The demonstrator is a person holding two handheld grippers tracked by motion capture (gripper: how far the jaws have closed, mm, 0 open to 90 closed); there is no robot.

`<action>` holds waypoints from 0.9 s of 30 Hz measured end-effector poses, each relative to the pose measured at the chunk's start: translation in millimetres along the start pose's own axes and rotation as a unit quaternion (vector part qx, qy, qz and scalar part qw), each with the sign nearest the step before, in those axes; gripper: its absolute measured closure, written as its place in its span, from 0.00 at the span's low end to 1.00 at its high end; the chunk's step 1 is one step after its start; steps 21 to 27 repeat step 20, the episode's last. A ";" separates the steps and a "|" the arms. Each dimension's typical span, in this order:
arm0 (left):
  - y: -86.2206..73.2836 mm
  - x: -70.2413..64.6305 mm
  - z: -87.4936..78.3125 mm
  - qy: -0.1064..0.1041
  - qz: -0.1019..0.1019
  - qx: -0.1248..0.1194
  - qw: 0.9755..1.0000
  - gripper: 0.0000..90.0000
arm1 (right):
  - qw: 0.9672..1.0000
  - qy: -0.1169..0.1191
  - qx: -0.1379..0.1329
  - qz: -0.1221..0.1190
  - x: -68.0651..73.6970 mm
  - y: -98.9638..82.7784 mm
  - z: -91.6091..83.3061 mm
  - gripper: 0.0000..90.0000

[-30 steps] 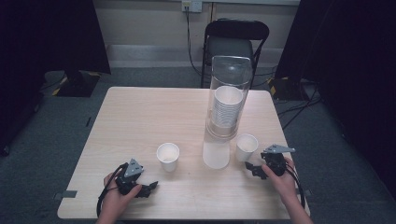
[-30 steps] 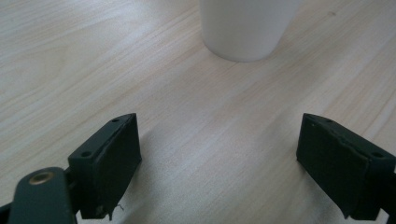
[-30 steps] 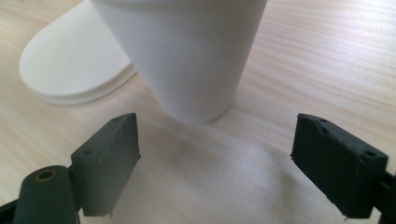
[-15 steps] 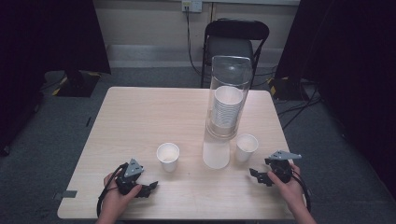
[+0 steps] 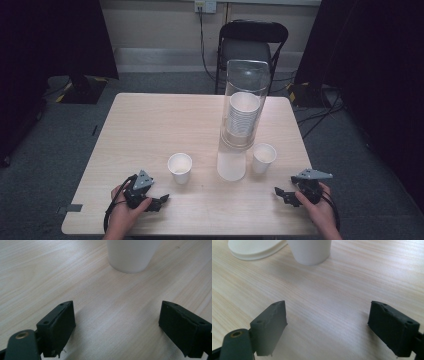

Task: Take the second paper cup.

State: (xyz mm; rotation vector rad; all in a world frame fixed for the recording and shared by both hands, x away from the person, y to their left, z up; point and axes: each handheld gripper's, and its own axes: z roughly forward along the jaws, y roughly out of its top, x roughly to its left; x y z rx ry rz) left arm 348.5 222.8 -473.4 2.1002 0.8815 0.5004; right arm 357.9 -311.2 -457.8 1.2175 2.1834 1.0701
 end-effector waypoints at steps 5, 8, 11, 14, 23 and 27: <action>0.0 0.0 0.0 0.000 0.000 0.000 1.000 0.15 | 1.000 -0.004 0.002 -0.009 -1.3 -4.2 -3.0 0.16; 0.0 0.0 0.0 0.000 0.000 0.000 1.000 0.15 | 0.999 -0.011 0.000 -0.032 -0.7 -8.8 -5.0 0.16; 0.0 0.0 -0.1 0.000 0.000 0.000 1.000 0.15 | 0.999 -0.014 0.001 -0.044 0.2 -10.3 -5.8 0.16; 0.0 0.0 0.0 0.000 0.000 0.000 1.000 0.15 | 0.999 -0.012 0.001 -0.046 -0.4 -11.0 -6.4 0.16; 0.0 0.0 0.0 0.000 0.000 0.000 1.000 0.15 | 0.999 -0.013 0.003 -0.048 -0.4 -10.9 -6.5 0.15; 0.0 0.0 0.0 0.000 0.000 0.000 1.000 0.15 | 0.999 -0.013 0.003 -0.048 -0.4 -10.9 -6.5 0.15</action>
